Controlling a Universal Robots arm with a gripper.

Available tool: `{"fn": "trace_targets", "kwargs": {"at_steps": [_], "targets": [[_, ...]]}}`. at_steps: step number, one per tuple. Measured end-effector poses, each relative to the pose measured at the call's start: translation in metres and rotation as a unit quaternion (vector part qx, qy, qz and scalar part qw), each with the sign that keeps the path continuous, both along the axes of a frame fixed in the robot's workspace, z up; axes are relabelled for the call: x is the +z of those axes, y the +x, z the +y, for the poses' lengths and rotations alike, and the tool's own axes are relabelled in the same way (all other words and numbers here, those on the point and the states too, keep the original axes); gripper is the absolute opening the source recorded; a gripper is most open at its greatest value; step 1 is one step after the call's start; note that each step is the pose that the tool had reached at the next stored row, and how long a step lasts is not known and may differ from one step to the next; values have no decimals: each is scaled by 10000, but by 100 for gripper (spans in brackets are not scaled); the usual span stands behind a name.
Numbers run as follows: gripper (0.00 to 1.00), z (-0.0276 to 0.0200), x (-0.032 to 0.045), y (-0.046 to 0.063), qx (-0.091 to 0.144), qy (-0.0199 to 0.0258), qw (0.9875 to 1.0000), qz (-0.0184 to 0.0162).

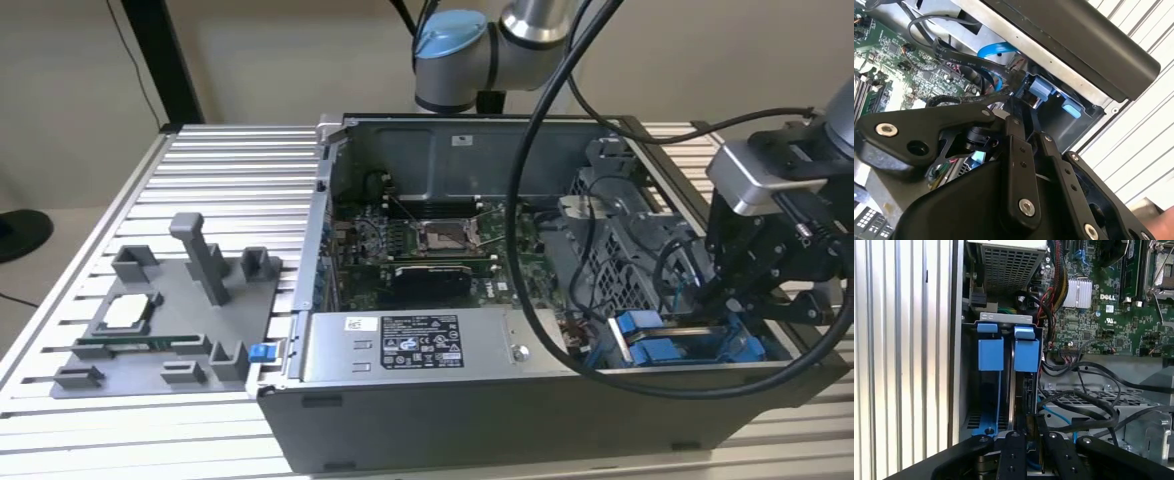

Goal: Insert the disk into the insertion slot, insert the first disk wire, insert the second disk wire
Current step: 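Insert the first disk wire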

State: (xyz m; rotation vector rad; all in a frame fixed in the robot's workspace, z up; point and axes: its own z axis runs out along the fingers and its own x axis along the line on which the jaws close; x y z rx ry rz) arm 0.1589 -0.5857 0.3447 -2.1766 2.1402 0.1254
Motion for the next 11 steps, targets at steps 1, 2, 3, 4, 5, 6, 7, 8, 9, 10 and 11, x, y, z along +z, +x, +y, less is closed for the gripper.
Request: {"fn": "trace_targets", "kwargs": {"at_steps": [1,2,3,4,5,6,7,8,9,10,11], "targets": [[0,4,-2,1,0,1,10000,-1],[0,7,-4,2,0,0,10000,-1],[0,8,-6,4,-1,0,10000,-2],[0,9,-8,5,-2,-1,10000,-3],[0,9,-10,7,-3,-3,10000,-4],[0,9,-13,9,-5,-4,10000,-4],[0,9,-16,10,-8,-5,10000,-5],[0,10,-19,11,-14,-7,10000,-5],[0,10,-23,11,-25,-11,10000,-5],[0,10,-27,11,-39,-15,10000,-5],[0,11,-34,12,-57,-19,10000,-5]]}}
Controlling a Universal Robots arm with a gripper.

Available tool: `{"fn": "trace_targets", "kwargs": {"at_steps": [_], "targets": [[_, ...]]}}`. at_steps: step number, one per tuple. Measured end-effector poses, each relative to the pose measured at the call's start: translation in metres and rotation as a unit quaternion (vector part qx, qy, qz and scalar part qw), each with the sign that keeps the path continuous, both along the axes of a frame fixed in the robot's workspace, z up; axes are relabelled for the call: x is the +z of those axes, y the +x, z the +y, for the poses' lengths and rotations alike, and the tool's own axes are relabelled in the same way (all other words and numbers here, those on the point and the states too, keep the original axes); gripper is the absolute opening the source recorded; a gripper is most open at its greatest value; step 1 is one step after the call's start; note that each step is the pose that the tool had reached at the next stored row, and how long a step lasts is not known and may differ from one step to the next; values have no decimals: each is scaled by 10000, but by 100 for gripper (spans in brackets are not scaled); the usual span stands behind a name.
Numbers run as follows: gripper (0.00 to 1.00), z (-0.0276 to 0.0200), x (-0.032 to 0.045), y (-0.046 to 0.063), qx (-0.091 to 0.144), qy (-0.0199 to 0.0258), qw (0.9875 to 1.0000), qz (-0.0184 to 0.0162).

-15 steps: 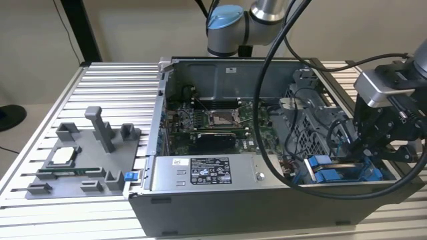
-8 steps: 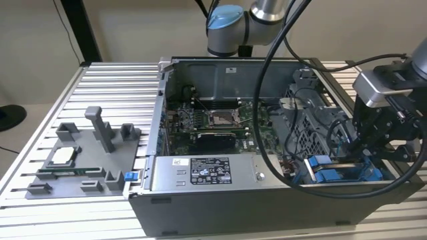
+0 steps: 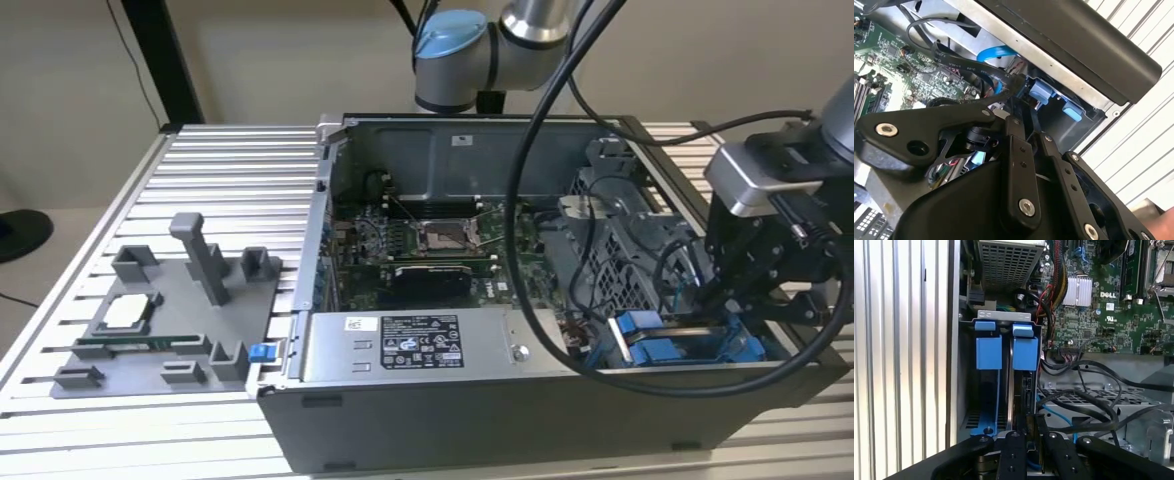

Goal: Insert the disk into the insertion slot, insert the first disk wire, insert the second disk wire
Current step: 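Insert the first disk wire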

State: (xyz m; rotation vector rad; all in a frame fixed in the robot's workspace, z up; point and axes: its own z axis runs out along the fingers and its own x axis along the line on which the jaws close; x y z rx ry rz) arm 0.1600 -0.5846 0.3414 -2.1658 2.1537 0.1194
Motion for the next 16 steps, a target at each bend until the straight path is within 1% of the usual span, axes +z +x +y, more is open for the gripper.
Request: {"fn": "trace_targets", "kwargs": {"at_steps": [4,7,10,12,16], "targets": [[0,0,-44,0,-67,-7,10000,0],[0,0,-87,-1,-131,-24,9999,0],[0,1,-133,0,-169,-19,9999,0],[0,2,-151,-1,-180,-31,9998,0],[0,5,-145,-1,-182,-31,9998,-1]]}}
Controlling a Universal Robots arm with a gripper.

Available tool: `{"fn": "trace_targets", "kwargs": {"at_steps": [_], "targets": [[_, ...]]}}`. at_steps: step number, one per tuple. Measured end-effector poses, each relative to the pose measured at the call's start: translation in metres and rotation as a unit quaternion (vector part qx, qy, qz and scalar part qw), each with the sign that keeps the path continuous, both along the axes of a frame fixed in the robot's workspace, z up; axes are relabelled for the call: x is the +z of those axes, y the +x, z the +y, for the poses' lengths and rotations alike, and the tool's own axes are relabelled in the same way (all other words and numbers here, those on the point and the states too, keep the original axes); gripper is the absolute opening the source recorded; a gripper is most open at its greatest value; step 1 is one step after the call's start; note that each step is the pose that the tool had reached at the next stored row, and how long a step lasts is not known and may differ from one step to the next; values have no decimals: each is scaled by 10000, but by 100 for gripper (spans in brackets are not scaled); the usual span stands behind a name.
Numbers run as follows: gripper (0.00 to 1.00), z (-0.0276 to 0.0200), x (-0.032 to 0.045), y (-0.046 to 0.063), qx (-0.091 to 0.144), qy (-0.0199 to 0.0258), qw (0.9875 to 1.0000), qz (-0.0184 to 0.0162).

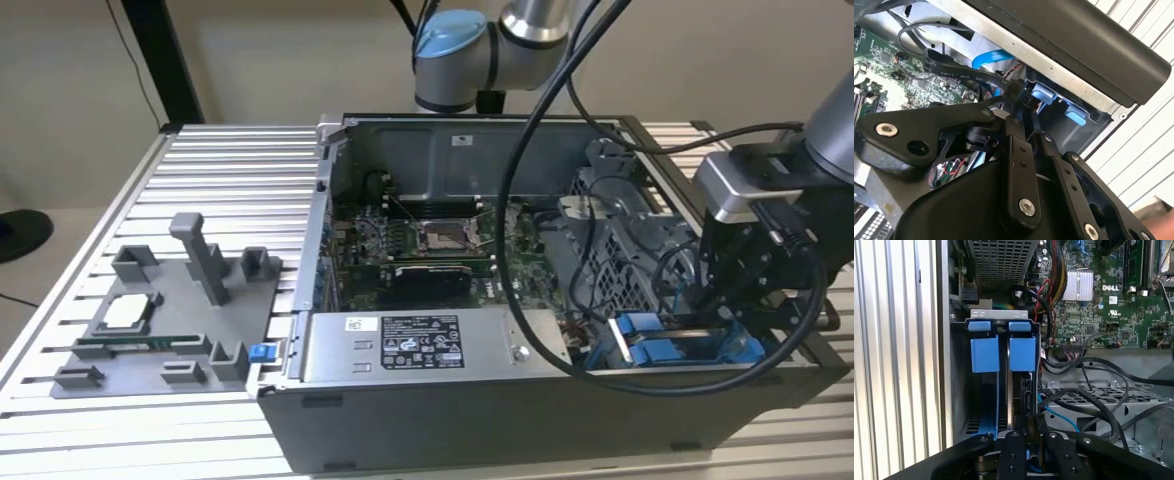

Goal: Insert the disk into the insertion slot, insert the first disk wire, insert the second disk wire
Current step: 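Insert the first disk wire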

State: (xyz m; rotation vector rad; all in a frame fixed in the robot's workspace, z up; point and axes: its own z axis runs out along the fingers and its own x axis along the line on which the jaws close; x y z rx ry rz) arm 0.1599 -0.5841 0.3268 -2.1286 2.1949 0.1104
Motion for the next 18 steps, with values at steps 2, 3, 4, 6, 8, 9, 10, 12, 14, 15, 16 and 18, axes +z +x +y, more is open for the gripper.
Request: {"fn": "trace_targets", "kwargs": {"at_steps": [2,3,4,6,8,9,10,12,14,15,16,18], "targets": [[0,-1,-2,0,0,2,10000,0],[0,-1,-2,0,0,4,10000,0],[0,-4,-7,0,0,6,10000,0],[0,-1,18,2,1,16,10000,0],[0,-4,103,1,1,16,10000,0],[0,-3,157,1,1,9,10000,0],[0,-3,201,1,0,11,10000,0],[0,-3,294,1,0,10,10000,0],[0,-3,382,0,0,9,10000,0],[0,-3,406,0,0,9,10000,0],[0,-3,417,0,0,11,10000,0],[0,-1,422,17,0,13,10000,0]]}}
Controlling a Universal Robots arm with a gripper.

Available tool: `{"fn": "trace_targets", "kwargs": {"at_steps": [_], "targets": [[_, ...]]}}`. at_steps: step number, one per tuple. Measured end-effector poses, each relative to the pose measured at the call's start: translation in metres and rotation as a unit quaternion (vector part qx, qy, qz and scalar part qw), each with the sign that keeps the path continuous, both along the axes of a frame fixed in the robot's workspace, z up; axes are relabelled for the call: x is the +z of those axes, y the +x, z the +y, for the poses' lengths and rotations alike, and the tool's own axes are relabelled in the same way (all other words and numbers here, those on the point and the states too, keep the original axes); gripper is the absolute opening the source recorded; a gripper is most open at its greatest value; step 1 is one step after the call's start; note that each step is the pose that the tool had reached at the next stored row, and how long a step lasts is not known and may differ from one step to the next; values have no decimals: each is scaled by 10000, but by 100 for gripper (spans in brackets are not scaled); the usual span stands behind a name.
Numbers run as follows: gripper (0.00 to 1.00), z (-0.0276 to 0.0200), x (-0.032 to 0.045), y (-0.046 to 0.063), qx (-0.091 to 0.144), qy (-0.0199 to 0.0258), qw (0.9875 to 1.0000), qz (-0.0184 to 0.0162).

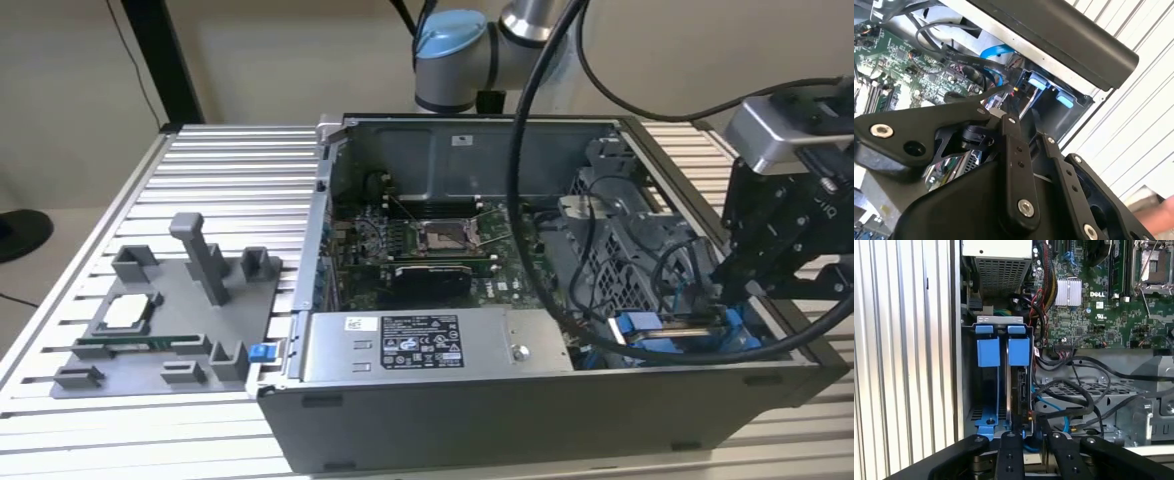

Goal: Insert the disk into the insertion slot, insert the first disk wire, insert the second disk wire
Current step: 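Insert the first disk wire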

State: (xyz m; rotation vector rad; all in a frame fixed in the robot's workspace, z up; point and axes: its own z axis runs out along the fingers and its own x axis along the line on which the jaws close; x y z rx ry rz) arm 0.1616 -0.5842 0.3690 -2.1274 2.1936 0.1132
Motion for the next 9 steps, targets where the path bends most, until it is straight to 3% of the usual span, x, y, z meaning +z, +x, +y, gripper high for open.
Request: {"fn": "trace_targets", "kwargs": {"at_steps": [4,9], "targets": [[0,2,1,81,0,11,10000,0],[0,7,5,86,0,11,10000,0]]}}
